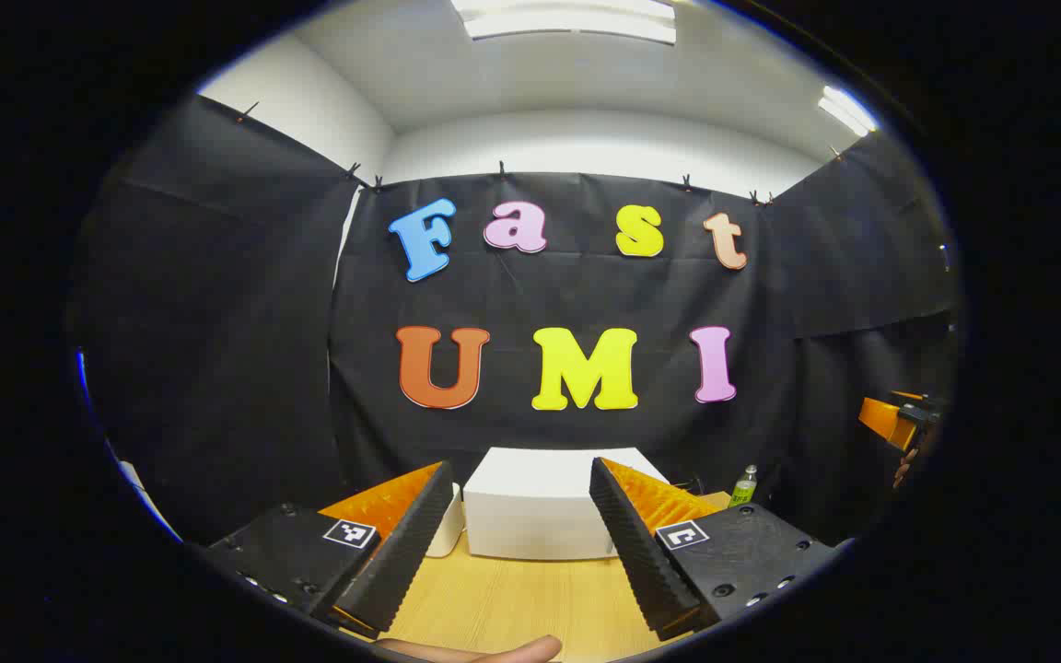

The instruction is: Open the microwave oven with the left hand, put the food in, and close the microwave oven.

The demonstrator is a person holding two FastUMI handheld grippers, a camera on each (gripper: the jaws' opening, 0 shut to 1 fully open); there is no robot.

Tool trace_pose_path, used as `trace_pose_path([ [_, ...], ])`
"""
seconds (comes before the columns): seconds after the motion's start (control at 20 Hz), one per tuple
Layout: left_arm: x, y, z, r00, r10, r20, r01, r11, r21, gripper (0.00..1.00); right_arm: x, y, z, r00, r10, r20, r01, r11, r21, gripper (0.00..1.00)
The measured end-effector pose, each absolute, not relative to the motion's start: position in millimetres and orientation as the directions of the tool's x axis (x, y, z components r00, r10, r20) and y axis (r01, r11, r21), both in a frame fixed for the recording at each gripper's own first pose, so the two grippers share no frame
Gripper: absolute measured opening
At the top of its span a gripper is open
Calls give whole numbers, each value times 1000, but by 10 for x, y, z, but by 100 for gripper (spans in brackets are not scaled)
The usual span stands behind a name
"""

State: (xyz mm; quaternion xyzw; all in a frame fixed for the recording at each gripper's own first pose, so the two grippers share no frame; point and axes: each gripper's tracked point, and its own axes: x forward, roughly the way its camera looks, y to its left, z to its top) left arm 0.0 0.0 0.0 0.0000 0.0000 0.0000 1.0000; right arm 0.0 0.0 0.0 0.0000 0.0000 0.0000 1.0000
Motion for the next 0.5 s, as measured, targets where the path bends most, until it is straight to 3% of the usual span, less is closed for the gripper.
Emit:
trace_pose_path([
  [0.3, -1, -108, -43, 1000, -18, -18, 19, 999, 27, 82, -6, -118, -45, 1000, -17, -5, 17, 1000, 2, 98],
  [0.35, 6, -111, -44, 1000, -18, -17, 18, 999, 32, 94, -4, -140, -40, 1000, -20, -3, 20, 1000, 4, 98],
  [0.5, 16, -142, -81, 999, -25, -22, 26, 999, 29, 94, 7, -171, -57, 1000, -22, -2, 22, 1000, 10, 98],
])
